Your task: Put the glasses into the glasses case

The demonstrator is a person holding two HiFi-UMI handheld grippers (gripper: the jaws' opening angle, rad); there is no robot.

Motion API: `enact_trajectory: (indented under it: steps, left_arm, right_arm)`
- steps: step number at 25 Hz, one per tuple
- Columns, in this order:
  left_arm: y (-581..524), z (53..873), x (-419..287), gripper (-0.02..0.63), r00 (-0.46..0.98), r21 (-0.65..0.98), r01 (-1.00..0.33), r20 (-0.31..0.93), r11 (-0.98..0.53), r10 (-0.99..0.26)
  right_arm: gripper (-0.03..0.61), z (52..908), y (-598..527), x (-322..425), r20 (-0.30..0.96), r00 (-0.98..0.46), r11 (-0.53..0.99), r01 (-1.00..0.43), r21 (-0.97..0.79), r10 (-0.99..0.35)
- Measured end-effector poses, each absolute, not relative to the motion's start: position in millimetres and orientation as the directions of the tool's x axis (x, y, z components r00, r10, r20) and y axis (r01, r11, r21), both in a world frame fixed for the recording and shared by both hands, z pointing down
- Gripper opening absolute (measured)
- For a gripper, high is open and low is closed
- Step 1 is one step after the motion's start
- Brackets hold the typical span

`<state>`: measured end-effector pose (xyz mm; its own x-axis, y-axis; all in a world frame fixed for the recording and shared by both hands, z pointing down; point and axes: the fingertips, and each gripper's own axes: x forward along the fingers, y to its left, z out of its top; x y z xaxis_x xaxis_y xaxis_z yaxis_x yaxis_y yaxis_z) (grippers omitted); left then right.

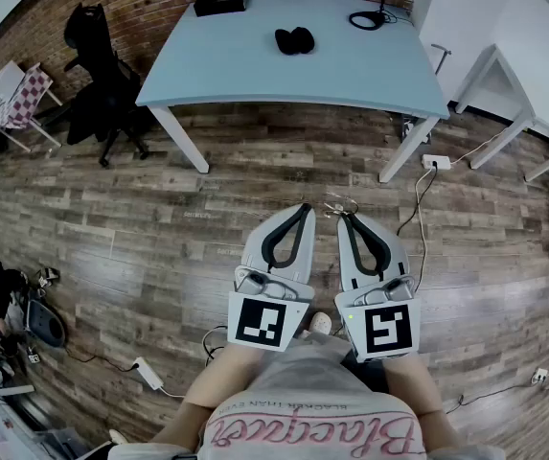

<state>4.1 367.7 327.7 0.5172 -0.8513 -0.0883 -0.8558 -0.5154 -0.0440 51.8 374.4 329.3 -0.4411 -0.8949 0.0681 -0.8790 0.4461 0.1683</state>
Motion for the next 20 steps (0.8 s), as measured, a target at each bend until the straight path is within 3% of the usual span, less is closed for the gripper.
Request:
enact_trajectory:
  steps: [11,20]
  left_arm:
    - [389,318,66,0.005,0.493,-0.108,-0.869,-0.097,-0.483,-0.865]
    - [355,317,67,0.005,0.472,-0.090,-0.881,-0.092,-0.465,-0.877]
  right_arm:
    - [0.020,329,395,106,0.057,-0.497,0.500,-0.855,0.138,-0.866]
    - [0.021,327,364,111,0.059,-0.518,0.521,-0.846,0.113,-0.853]
